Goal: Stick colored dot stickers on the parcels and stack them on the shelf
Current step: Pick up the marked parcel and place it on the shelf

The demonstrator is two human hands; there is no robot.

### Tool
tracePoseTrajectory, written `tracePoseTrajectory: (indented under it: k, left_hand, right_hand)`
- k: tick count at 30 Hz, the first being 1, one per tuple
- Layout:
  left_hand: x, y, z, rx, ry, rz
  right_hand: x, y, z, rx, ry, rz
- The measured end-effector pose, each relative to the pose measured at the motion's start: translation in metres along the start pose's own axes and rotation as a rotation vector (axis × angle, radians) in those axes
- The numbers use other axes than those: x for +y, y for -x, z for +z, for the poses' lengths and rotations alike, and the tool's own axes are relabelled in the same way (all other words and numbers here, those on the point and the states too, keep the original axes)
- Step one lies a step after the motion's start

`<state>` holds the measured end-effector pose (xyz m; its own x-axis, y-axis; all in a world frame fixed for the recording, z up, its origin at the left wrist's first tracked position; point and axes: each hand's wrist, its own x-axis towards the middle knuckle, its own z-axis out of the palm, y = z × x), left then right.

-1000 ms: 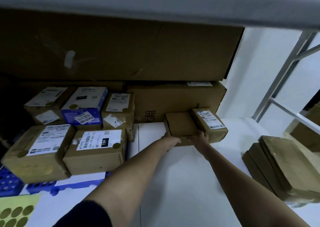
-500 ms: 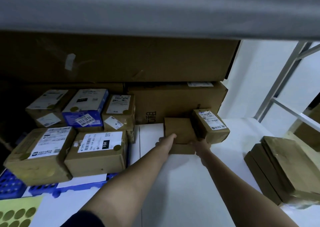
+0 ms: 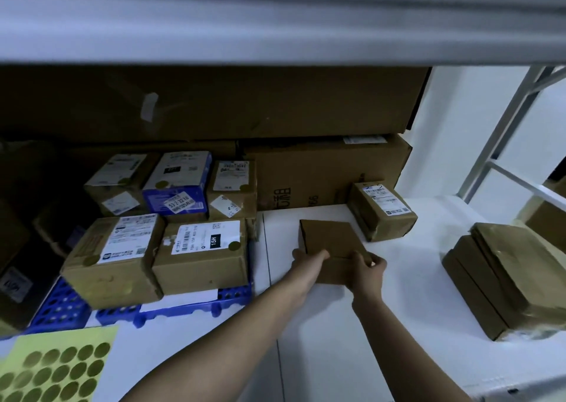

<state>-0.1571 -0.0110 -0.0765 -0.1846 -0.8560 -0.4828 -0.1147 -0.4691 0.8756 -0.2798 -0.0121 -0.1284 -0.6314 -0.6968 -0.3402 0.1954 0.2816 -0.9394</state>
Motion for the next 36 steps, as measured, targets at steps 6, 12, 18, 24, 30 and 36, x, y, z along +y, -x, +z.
tracePoseTrajectory:
  k: [6, 12, 18, 24, 30, 36]
  left_hand:
    - [0.005, 0.054, -0.029, -0.065, -0.078, 0.213]
    - [0.028, 0.088, -0.081, -0.036, 0.005, 0.354]
    - [0.041, 0.105, -0.151, -0.033, 0.144, 0.302]
    - [0.033, 0.116, -0.214, -0.011, 0.262, 0.279]
    - [0.024, 0.128, -0.253, 0.164, 0.233, 0.442]
    - [0.019, 0.149, -0.272, 0.342, -0.178, 0.769]
  right_hand:
    - [-0.023, 0.051, -0.007, -0.036, -0.299, -0.07]
    - [-0.047, 0.108, 0.011, -0.07, -0.378, -0.239]
    - [-0.052, 0.153, 0.047, -0.186, -0.41, -0.312]
    - [-0.039, 0.196, 0.091, -0.367, -0.307, -0.401]
    - [-0.03, 0.21, 0.118, -0.526, -0.096, -0.43]
    - [-0.039, 0.228, 0.139, -0.645, 0.031, -0.353]
